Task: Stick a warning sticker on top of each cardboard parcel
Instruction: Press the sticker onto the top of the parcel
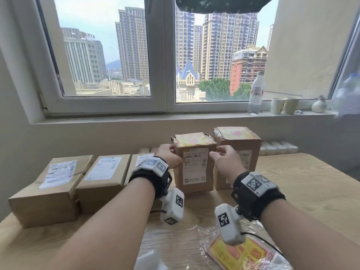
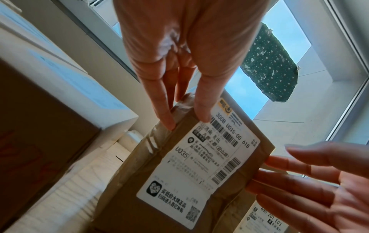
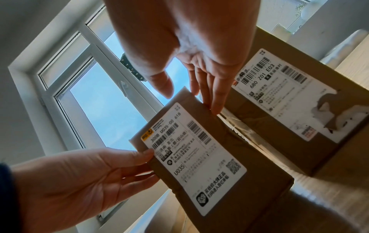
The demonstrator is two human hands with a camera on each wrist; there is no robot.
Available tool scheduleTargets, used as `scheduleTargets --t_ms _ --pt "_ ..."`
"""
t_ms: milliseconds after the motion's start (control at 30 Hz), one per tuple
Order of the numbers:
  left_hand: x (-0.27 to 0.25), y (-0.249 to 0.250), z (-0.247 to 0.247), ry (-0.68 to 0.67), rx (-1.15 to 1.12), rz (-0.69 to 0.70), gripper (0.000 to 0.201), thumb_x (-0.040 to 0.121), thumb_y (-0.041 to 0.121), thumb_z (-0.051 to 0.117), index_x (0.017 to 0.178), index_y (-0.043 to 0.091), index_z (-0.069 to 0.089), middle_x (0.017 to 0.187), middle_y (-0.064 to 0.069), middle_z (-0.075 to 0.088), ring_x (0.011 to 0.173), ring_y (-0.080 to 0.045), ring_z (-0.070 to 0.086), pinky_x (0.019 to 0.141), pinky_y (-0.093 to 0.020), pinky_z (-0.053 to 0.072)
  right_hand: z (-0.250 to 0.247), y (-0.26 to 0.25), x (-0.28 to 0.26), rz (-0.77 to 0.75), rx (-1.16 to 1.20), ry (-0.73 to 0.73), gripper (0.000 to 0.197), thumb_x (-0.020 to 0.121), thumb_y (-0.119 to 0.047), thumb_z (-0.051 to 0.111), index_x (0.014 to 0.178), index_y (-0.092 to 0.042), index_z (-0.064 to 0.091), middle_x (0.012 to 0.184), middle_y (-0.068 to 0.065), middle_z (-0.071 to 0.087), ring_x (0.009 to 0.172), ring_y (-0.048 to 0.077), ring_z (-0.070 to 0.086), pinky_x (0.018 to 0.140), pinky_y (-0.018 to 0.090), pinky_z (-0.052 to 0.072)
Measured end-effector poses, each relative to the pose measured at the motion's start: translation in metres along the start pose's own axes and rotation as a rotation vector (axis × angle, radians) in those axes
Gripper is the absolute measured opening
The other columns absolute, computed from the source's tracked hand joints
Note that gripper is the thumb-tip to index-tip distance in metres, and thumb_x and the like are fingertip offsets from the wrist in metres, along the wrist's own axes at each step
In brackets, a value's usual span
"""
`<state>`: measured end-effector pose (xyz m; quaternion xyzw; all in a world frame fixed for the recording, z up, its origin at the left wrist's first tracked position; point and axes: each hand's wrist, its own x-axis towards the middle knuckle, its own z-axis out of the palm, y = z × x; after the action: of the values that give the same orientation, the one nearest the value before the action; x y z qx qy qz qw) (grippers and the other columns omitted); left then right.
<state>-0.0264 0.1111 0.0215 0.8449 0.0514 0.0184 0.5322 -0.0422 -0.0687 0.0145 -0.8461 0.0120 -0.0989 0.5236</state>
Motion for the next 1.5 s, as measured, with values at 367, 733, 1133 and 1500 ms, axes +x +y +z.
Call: scheduleTargets --t_ms 367,733,1133,1500 --pt "0.012 -0.009 0.014 -0.035 0.034 -0.001 0.041 0.079 0.001 0.071 0.117 0.015 0.062 0.115 -0.006 0.069 0.104 -0.024 0.066 0.090 -0.042 0.055 -0.004 0.013 0.005 0.011 -0.061 0.030 0.038 0.094 -0.027 0.055 0.128 -0.011 0.057 0.127 0.004 0.061 0.107 0.017 0.054 0.090 0.030 0.043" --pt "0.014 -0.011 0.018 -0.018 0.199 0.000 0.045 0.081 0.015 0.072 0.122 0.012 0.055 0.118 -0.010 0.065 0.106 -0.026 0.064 0.092 -0.042 0.053 -0.006 0.017 0.004 0.019 -0.070 0.041 0.034 0.095 -0.025 0.055 0.126 -0.012 0.061 0.123 0.003 0.064 0.096 0.013 0.050 0.084 0.025 0.039" --pt "-0.037 -0.013 -0.022 0.010 0.125 -0.045 0.052 0.087 0.003 0.065 0.137 0.008 0.050 0.133 -0.014 0.056 0.113 -0.025 0.059 0.096 -0.039 0.051 -0.012 0.004 -0.031 -0.013 -0.070 0.091 0.014 0.090 -0.024 0.057 0.093 -0.019 0.069 0.091 0.000 0.070 0.082 0.017 0.066 0.074 0.035 0.057" --pt "-0.132 -0.030 -0.052 -0.032 0.241 -0.059 0.023 0.092 0.011 0.060 0.113 0.014 0.067 0.109 -0.003 0.063 0.108 -0.018 0.059 0.084 -0.031 0.055 -0.011 0.000 -0.092 0.023 -0.113 -0.110 0.014 0.090 -0.018 0.059 0.084 -0.017 0.072 0.084 0.001 0.073 0.082 0.017 0.069 0.080 0.038 0.060"
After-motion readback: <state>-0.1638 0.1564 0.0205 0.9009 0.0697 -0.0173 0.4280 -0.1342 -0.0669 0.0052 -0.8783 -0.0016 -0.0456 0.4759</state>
